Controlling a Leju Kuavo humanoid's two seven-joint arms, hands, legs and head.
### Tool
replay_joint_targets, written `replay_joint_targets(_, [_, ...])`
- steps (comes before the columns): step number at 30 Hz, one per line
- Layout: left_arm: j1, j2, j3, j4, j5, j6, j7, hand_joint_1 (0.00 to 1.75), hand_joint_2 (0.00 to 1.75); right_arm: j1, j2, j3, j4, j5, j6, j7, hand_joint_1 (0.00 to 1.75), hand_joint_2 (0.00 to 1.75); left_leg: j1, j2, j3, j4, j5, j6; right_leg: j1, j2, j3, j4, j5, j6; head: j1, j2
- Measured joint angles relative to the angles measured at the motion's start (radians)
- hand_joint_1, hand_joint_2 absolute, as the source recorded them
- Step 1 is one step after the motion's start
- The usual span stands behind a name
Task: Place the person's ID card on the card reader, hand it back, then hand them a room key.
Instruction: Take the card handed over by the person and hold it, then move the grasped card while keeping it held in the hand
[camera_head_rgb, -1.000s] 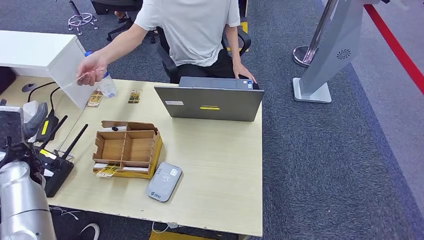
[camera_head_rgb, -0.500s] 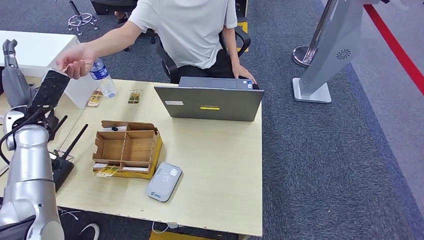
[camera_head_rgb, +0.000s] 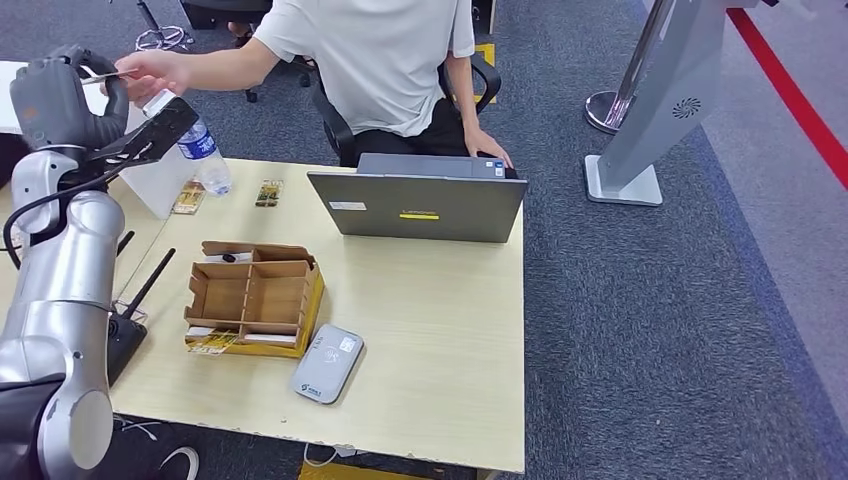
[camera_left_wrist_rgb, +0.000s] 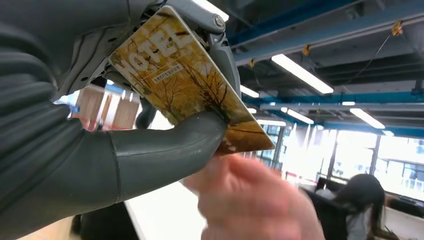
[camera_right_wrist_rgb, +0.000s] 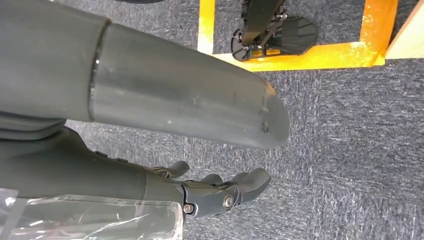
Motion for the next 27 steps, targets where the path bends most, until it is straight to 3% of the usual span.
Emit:
replay_joint_targets(9, [-0.109, 0.008, -0.122, 0.131, -0.189, 0.099, 0.051, 1.75, 1.75, 0.001, 0.001, 0.015, 0.002, 0.047, 0.007, 0.023, 0.00, 0.00, 0.000, 0.000, 0.000, 0.000, 0.000, 0.000, 0.000, 0.000, 0.000, 0.000, 0.000, 0.000, 0.000, 0.000])
replay_joint_targets(18, [-0.107, -0.004, -0.183, 0.145, -0.188, 0.145, 0.021, 1.75, 1.75, 0.002, 0.001, 0.020, 0.003, 0.055, 0.010, 0.033, 0.00, 0.00, 0.000, 0.000, 0.000, 0.000, 0.000, 0.000, 0.000, 0.000, 0.000, 0.000, 0.000, 0.000, 0.000, 0.000])
replay_joint_targets(21, [-0.038, -0.009, -0.205, 0.052, -0.158, 0.125, -0.005, 1.75, 1.75, 0.010, 0.001, 0.019, 0.003, 0.044, 0.007, 0.027, 0.00, 0.00, -0.001, 0.000, 0.000, 0.000, 0.000, 0.000, 0.000, 0.000, 0.000, 0.000, 0.000, 0.000, 0.000, 0.000])
replay_joint_targets(27, [0.233, -0.019, -0.361, -0.362, -0.236, 0.054, 0.031, 1.75, 1.75, 0.027, 0.002, -0.003, 0.003, 0.013, 0.000, 0.018, 0.00, 0.00, -0.001, 0.000, -0.002, 0.000, -0.001, 0.002, 0.000, 0.000, 0.000, -0.001, 0.000, 0.001, 0.000, 0.000])
